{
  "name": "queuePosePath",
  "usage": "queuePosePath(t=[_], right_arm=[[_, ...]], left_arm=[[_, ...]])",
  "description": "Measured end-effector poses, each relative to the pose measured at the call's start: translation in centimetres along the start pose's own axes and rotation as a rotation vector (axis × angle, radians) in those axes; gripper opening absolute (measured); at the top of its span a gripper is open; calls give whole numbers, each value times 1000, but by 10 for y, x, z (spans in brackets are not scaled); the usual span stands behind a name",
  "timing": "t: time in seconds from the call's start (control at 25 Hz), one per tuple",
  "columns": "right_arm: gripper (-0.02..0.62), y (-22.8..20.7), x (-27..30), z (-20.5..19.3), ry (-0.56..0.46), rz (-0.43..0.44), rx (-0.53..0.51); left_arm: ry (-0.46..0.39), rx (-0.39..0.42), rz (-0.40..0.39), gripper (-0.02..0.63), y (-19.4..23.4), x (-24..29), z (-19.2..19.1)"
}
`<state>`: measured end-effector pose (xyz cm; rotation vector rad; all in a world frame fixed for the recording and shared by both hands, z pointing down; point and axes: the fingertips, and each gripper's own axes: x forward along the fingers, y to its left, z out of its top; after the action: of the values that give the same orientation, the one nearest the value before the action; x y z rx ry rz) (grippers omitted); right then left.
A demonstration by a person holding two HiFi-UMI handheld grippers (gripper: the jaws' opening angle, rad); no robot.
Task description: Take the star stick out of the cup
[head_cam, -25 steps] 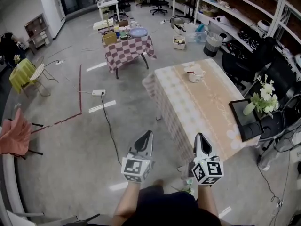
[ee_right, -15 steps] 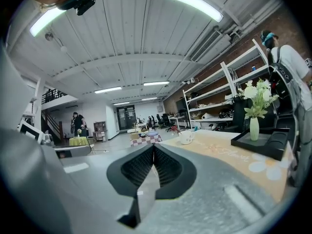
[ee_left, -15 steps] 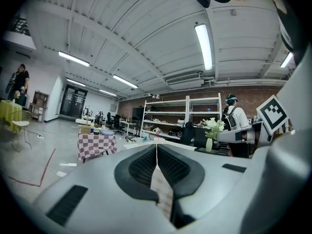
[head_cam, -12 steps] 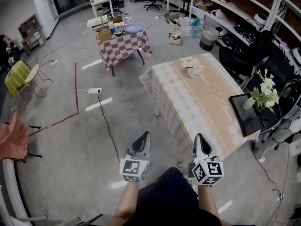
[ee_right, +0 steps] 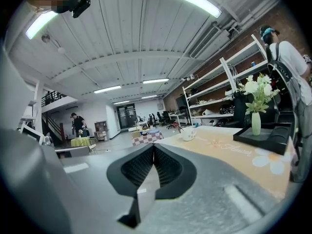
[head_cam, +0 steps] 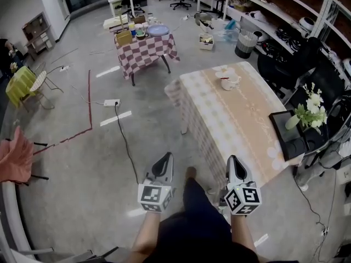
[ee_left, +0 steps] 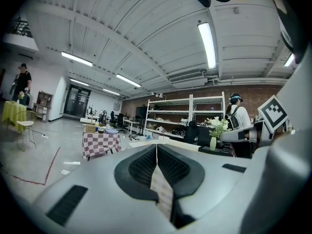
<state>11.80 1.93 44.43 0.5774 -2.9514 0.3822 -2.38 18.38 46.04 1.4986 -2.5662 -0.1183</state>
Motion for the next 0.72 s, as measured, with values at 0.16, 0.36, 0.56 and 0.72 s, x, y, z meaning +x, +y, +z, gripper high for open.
queuePosePath(t=[0.16,0.36,0.56,0.72], right_arm=[[2,0,14,2,0,17,-9],[2,-6,34,10,-21,20,-15],[2,-15,54,9,-17,19,-5],[2,-18,75,11,-19,21,-6]], left_arm=[[-11,-6,10,12,7,9,4],[-31,-16,-1,12,8,25,14],[-16,15,-9,12,9,45,13],[1,46,-15,12,15,64,7]])
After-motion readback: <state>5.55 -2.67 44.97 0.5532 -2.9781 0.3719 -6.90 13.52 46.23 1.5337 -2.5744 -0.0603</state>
